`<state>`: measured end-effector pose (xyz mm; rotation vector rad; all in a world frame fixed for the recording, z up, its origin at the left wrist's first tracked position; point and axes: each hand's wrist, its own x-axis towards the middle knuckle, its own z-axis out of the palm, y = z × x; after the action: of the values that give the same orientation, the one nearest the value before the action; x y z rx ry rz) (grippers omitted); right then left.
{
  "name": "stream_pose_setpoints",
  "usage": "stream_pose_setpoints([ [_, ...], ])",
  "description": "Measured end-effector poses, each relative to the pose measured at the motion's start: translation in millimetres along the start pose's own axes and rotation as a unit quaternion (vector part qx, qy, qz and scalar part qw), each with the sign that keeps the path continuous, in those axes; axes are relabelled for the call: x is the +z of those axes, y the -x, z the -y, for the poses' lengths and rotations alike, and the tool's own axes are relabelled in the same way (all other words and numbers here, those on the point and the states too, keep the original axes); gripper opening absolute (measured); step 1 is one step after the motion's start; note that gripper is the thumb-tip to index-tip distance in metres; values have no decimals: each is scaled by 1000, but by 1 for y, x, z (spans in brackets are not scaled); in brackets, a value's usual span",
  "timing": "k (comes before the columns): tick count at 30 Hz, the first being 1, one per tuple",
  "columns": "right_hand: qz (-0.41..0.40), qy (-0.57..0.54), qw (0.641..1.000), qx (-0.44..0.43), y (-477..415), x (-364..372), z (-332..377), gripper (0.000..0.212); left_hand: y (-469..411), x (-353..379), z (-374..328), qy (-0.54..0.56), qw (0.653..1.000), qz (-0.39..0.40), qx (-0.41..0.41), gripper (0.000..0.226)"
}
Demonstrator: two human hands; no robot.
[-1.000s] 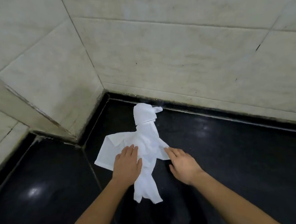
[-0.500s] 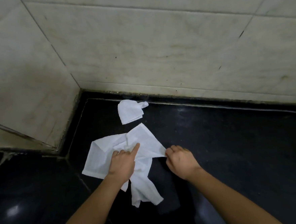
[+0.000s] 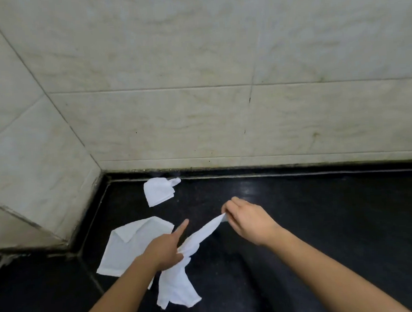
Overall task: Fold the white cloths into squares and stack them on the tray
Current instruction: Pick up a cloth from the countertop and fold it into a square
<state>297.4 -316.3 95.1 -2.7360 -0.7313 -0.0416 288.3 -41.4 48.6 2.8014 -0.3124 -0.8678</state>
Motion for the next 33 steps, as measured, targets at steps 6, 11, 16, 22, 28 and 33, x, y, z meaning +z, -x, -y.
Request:
stream_pose_setpoints([
  [6, 20, 11, 1000, -12, 47, -11, -12, 14, 2, 16, -43, -43, 994, 84, 48, 15],
  [11, 21, 10, 999, 24, 73, -9, -25, 14, 11, 17, -59, -56, 994, 45, 84, 21],
  [16, 35, 16, 996, 85, 90, -9, -37, 18, 20, 7, -65, 37, 991, -33, 121, 26],
  [22, 17, -7, 992, 125, 97, -20, -43, 17, 30, -17, -69, 148, 982, -27, 110, 24],
  [28, 30, -23, 987, 156, 103, -25, -48, 19, 24, -23, -64, 255, 962, -50, 87, 21],
  [33, 18, 27, 983, 182, 89, -42, -53, 28, 5, -40, -72, 145, 957, -229, 101, 9],
])
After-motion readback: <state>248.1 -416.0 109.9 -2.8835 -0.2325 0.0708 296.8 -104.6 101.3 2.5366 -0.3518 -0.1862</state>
